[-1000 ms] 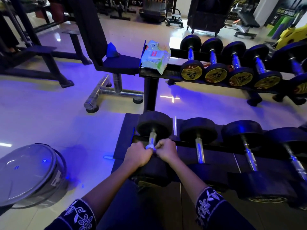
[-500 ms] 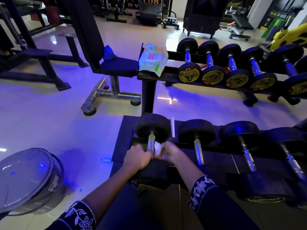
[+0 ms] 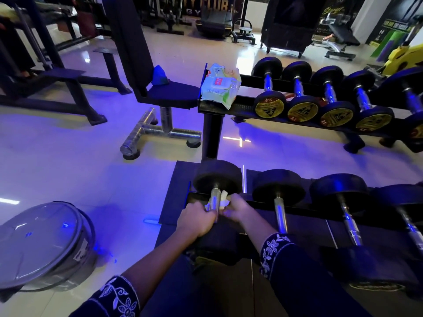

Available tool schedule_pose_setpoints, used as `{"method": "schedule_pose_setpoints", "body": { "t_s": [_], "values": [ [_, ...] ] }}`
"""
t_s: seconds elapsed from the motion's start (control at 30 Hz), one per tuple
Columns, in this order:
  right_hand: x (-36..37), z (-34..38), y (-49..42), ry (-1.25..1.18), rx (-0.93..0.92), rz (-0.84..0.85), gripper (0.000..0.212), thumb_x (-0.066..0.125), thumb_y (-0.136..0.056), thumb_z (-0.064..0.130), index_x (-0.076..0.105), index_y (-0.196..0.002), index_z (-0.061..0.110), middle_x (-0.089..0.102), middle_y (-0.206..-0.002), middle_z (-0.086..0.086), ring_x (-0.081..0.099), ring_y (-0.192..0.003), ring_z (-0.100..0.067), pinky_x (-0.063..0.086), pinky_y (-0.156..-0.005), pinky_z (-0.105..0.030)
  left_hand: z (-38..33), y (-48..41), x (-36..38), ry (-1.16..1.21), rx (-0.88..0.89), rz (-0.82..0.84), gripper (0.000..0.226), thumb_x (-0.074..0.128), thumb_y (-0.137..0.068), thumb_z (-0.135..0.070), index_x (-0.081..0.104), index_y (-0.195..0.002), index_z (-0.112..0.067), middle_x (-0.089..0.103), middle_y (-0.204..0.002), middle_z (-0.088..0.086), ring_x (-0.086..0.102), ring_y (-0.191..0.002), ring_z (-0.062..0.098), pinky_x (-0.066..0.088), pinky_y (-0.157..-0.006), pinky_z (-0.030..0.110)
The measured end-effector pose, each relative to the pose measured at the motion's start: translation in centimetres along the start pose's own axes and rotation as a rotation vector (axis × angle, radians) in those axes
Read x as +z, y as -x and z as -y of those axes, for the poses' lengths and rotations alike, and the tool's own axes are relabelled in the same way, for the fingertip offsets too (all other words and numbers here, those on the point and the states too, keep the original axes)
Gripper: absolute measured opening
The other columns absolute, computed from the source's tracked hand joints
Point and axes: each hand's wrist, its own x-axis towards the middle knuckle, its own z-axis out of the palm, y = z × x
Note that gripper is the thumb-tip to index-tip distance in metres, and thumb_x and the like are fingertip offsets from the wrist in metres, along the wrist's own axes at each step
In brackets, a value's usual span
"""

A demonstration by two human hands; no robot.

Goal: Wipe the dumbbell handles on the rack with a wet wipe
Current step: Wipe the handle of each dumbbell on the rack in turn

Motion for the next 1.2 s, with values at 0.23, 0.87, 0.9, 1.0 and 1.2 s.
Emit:
{"method": "schedule_pose_setpoints", "body": {
  "t_s": [0.23, 0.87, 0.9, 1.0, 1.2],
  "values": [
    [-0.3, -2.9, 0.9, 0.105, 0.103, 0.066, 0.037, 0.023, -0.094, 0.001, 0.048, -0.068, 0.005, 0.054, -0.037, -0.002, 0.051, -0.031, -0.009, 0.042, -0.043, -0.019, 0.2, -0.1, 0.1, 0.005, 0.000, -0.019, 0.037, 0.054, -0.088, -0.044, 0.058, -0.099, -0.010, 0.060, -0.109, 0.013, 0.057, -0.104, 0.034, 0.044, -0.076, 0.033],
    [1.3, 0.5, 2.1, -0.058, 0.022, 0.084, 0.037, 0.022, -0.095, 0.004, 0.054, -0.077, 0.000, 0.060, -0.049, -0.015, 0.061, -0.041, -0.027, 0.049, -0.037, -0.028, 0.3, -0.2, 0.0, -0.004, 0.043, -0.011, 0.030, 0.056, -0.088, -0.041, 0.056, -0.082, -0.012, 0.057, -0.089, 0.007, 0.057, -0.089, 0.032, 0.046, -0.071, 0.033],
    [1.3, 0.0, 2.2, 0.053, -0.004, 0.070, 0.036, 0.025, -0.095, 0.005, 0.053, -0.071, 0.005, 0.057, -0.043, -0.008, 0.057, -0.037, -0.021, 0.046, -0.042, -0.025, 0.4, -0.1, 0.0, 0.002, 0.044, -0.009, 0.030, 0.056, -0.087, -0.041, 0.054, -0.078, -0.012, 0.054, -0.082, 0.004, 0.055, -0.085, 0.030, 0.046, -0.070, 0.033],
    [0.3, -1.5, 3.4, 0.480, -0.114, 0.035, 0.034, 0.038, -0.082, 0.000, 0.054, -0.053, 0.009, 0.050, -0.035, -0.001, 0.046, -0.039, -0.016, 0.031, -0.047, -0.021, 0.4, -0.2, 0.1, 0.023, 0.033, -0.004, 0.031, 0.056, -0.087, -0.038, 0.049, -0.069, -0.013, 0.050, -0.075, 0.002, 0.055, -0.084, 0.030, 0.045, -0.068, 0.032],
    [0.8, -0.5, 4.1, 0.860, -0.511, -0.323, 0.006, 0.072, -0.074, 0.016, 0.070, -0.073, 0.010, 0.069, -0.074, -0.008, 0.061, -0.068, -0.017, 0.039, -0.060, -0.021, 0.4, -0.5, 0.3, -0.012, 0.051, 0.001, 0.031, 0.052, -0.090, -0.041, 0.053, -0.080, -0.011, 0.060, -0.098, 0.014, 0.057, -0.092, 0.033, 0.041, -0.068, 0.032]
  ]
}}
